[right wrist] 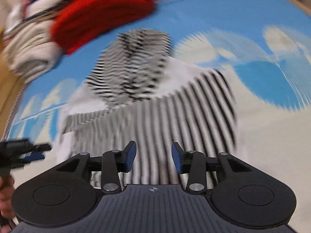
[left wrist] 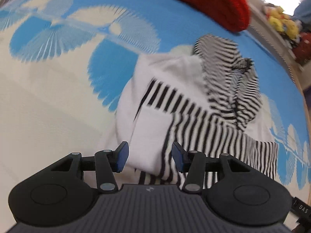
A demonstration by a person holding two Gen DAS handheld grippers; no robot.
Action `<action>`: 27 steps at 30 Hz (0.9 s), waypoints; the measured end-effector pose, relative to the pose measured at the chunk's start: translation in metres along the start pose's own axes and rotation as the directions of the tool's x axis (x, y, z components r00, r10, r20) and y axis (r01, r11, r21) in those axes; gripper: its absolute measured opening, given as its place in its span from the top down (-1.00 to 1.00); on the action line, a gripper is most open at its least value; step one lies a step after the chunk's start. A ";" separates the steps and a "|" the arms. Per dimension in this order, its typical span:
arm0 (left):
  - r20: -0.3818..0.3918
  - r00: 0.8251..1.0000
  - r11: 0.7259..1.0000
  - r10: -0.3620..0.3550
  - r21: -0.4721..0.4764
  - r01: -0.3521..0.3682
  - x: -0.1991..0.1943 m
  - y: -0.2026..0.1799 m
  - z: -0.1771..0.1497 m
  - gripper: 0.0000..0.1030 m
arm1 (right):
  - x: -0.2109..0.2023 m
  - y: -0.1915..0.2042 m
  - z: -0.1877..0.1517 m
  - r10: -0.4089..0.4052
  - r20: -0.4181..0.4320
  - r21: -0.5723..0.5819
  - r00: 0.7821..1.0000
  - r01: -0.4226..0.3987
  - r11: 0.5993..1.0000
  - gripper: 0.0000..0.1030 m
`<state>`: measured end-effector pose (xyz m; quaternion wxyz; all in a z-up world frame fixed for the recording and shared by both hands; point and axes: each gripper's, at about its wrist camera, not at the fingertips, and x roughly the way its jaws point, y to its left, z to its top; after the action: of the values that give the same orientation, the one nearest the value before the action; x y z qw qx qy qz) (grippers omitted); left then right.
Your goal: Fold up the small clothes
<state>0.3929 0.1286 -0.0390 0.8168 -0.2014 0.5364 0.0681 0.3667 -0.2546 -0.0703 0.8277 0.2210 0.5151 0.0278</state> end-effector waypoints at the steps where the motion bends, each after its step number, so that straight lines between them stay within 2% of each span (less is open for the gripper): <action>1: -0.019 1.000 1.000 0.003 -0.020 -0.003 0.006 0.003 -0.001 -0.05 | 0.003 -0.013 -0.002 -0.009 -0.024 0.058 1.000 0.010 0.998 0.08; 5: -0.059 0.998 0.998 0.020 -0.056 -0.024 0.023 0.009 -0.004 -0.03 | 0.019 -0.053 -0.009 -0.050 -0.114 0.241 0.992 0.077 0.967 0.08; 9: -0.075 0.997 0.996 0.030 -0.083 -0.036 0.035 0.014 -0.006 0.06 | 0.019 -0.065 -0.013 -0.034 -0.130 0.300 0.991 0.072 0.951 0.08; 10: -0.077 0.996 0.995 0.037 -0.088 -0.043 0.037 0.015 -0.007 0.15 | 0.018 -0.065 -0.013 -0.035 -0.130 0.299 0.991 0.073 0.951 0.08; 11: -0.075 0.996 0.995 0.044 -0.090 -0.051 0.038 0.015 -0.007 0.43 | 0.016 -0.064 -0.013 -0.041 -0.128 0.296 0.991 0.077 0.952 0.08; 13: -0.047 0.997 0.994 0.062 -0.082 -0.065 0.034 0.014 -0.007 0.76 | 0.016 -0.063 -0.013 -0.045 -0.126 0.294 0.991 0.081 0.952 0.08; 14: -0.024 0.997 0.994 0.068 -0.080 -0.070 0.028 0.013 -0.007 0.79 | 0.016 -0.063 -0.013 -0.049 -0.126 0.294 0.991 0.084 0.952 0.08; 19: 0.077 0.993 0.996 0.089 -0.023 -0.087 -0.015 -0.007 -0.013 0.81 | 0.018 -0.062 -0.011 -0.082 -0.131 0.285 0.988 0.117 0.951 0.09; 22: 0.009 0.990 0.989 0.137 -0.057 -0.137 -0.007 -0.002 -0.019 0.80 | 0.021 -0.068 -0.013 -0.119 -0.145 0.295 0.982 0.157 0.942 0.26; 24: -0.015 0.986 0.985 0.168 -0.037 -0.168 -0.003 -0.001 -0.017 0.80 | 0.022 -0.069 -0.013 -0.132 -0.147 0.303 0.980 0.172 0.937 0.34; 27: 0.111 0.979 0.984 0.173 0.027 -0.177 -0.024 -0.009 -0.010 0.78 | 0.015 -0.060 -0.010 -0.151 -0.125 0.294 0.981 0.182 0.938 0.31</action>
<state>0.3772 0.1192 -0.0180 0.8390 -0.1342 0.5083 0.1406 0.3540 -0.3008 -0.1101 0.7562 0.2995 0.5710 -0.1111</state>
